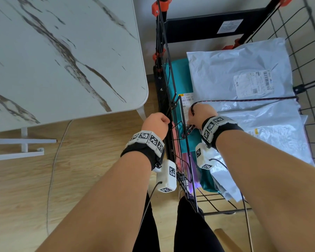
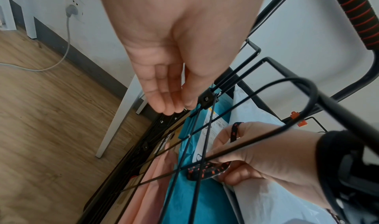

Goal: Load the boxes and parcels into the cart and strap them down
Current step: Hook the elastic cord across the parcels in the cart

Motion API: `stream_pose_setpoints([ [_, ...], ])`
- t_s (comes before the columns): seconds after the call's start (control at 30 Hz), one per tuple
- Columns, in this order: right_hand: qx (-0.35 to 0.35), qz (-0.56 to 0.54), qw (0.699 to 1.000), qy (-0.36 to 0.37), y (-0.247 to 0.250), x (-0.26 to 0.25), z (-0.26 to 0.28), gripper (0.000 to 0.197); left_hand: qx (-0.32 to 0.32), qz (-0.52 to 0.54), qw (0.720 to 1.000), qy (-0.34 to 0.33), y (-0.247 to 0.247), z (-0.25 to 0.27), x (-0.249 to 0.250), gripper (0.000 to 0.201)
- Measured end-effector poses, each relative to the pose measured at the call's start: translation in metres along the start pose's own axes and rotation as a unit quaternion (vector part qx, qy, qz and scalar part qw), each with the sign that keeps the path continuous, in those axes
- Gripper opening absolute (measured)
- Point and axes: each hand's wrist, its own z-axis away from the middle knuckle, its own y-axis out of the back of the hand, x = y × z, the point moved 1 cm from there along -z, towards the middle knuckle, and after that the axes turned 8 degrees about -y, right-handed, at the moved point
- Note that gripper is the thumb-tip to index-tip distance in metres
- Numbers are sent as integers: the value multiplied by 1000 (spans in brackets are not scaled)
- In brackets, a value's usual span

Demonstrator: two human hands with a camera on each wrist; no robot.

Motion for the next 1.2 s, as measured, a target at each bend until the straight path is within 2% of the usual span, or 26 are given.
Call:
stream_pose_setpoints([
  [0.1, 18, -30, 999, 6, -1, 0, 2, 24, 8, 30, 1000, 4, -4, 4, -7, 22],
  [0.23, -29, -103, 994, -3, 1, -4, 5, 3, 21, 62, 998, 11, -6, 7, -14, 21],
  [0.37, -51, -225, 973, -24, 8, -10, 10, 12, 31, 75, 997, 3, -5, 6, -17, 21],
  [0.43, -51, -268, 961, -29, 13, -9, 12, 10, 23, 80, 997, -1, -5, 4, -19, 21],
  [0.53, -91, -340, 936, -29, 17, -3, 14, 13, 16, 104, 994, 4, -5, 1, -21, 22],
  [0.63, -115, -365, 923, -37, 18, 3, 15, 15, 20, 118, 993, -6, -3, -2, -20, 24],
  [0.8, -138, -358, 923, -30, 20, 6, 12, 19, 20, 92, 995, -36, 0, -9, -16, 26],
  [1.03, -169, -383, 908, -26, 25, 3, 10, 19, -6, 82, 996, -38, -7, -18, -5, 29],
  [1.2, -199, -399, 895, -20, 25, 0, 7, 18, -21, 21, 998, -49, -8, -21, 4, 21],
])
